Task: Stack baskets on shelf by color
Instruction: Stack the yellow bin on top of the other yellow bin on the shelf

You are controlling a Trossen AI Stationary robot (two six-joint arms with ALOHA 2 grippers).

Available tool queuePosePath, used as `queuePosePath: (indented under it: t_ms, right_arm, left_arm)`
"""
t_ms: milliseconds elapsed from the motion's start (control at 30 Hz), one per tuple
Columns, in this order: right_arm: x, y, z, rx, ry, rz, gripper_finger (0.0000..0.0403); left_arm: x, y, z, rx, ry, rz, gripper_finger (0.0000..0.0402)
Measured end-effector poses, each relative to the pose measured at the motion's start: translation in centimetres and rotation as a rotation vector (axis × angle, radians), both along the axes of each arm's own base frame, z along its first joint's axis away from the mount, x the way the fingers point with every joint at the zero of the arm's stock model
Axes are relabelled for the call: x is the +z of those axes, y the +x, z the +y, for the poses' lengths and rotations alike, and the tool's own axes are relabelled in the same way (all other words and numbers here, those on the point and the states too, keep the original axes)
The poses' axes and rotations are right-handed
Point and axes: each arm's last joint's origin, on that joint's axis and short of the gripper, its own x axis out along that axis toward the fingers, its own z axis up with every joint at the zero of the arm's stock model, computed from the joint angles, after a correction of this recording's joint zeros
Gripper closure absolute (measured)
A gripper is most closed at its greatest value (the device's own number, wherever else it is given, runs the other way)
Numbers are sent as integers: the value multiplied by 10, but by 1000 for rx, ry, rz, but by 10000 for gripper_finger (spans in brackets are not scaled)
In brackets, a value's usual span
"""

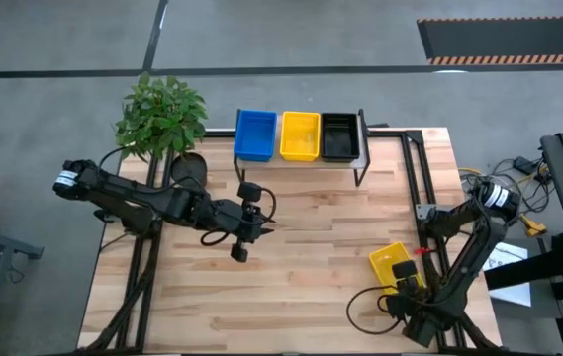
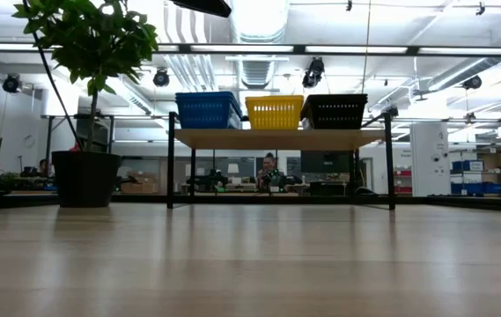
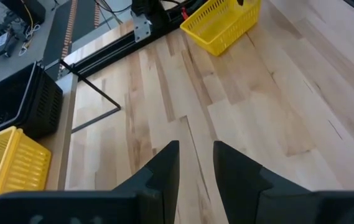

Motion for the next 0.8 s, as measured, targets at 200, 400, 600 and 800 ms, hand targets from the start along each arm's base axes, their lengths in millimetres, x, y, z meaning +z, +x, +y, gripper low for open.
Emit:
queuePosePath:
  t_ms: [200,400,600,800]
  right_arm:
    - [-15,3,4,2,-53,9,290]
    - [-20,6,5,-7,-52,10,375]
    - [-5,19,3,-57,5,-24,393]
    - [16,55,-4,-171,72,-78,394]
  left_arm:
    - [-2,0,0,0,1,5,320]
    - [-6,-1,-1,-5,5,24,320]
    - [-12,-4,-2,-16,7,37,320]
    - [-28,-17,1,-14,-15,-24,320]
